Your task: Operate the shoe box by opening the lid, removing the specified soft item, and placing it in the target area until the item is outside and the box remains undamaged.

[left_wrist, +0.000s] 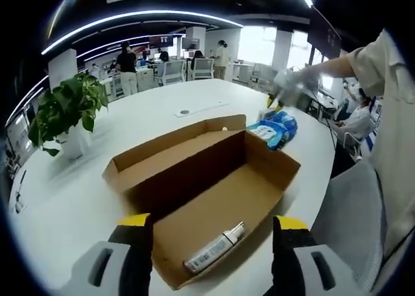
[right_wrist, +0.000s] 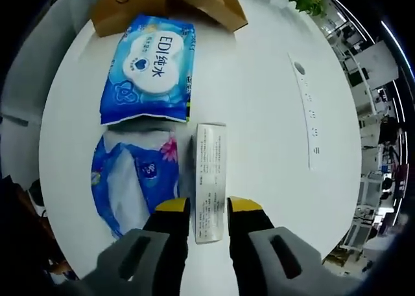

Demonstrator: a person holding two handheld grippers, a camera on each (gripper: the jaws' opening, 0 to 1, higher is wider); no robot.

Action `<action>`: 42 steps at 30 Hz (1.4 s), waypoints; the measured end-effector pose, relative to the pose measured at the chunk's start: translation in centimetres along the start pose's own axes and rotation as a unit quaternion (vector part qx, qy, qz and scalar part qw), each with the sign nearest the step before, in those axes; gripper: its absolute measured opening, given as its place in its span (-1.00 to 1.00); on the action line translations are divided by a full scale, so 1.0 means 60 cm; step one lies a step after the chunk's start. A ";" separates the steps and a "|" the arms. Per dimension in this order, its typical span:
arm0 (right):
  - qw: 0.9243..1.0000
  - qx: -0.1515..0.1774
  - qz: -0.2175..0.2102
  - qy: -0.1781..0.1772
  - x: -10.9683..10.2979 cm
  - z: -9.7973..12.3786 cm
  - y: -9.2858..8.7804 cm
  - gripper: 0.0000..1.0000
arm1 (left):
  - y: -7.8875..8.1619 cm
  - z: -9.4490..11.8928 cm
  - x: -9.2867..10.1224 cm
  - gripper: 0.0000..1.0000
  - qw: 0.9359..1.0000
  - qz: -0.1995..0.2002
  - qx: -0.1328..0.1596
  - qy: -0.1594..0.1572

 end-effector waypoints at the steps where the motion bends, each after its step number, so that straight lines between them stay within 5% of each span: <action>1: 1.000 0.008 -0.006 -0.003 -0.002 0.004 0.003 -0.48 | 0.001 -0.001 -0.002 0.48 1.000 -0.004 -0.002 -0.003; 15: 0.991 0.075 -0.094 -0.057 -0.037 0.066 0.023 -0.04 | 0.003 -0.023 -0.012 0.08 0.992 -0.070 -0.052 -0.091; 26: 0.953 0.173 -0.240 -0.071 -0.101 0.116 0.040 0.27 | 0.011 -0.061 -0.029 -0.12 0.975 -0.141 -0.082 -0.147; 35: 0.928 0.217 -0.292 -0.083 -0.175 0.144 0.055 0.49 | -0.004 -0.090 -0.031 -0.18 0.951 -0.201 -0.124 -0.199; 42: 0.910 0.246 -0.322 -0.088 -0.219 0.161 0.059 0.60 | -0.023 -0.110 -0.025 -0.19 0.921 -0.252 -0.166 -0.246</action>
Point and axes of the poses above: the point that each gripper's makers call its tool centre point, and the gripper's own axes: z roughly backward along the fingers, x roughly to its right, y roughly out of its top, the point moved 6 cm from there along z, roughly backward along the fingers, and after that the axes turned 13 degrees about -z, right-handed, at the moved point
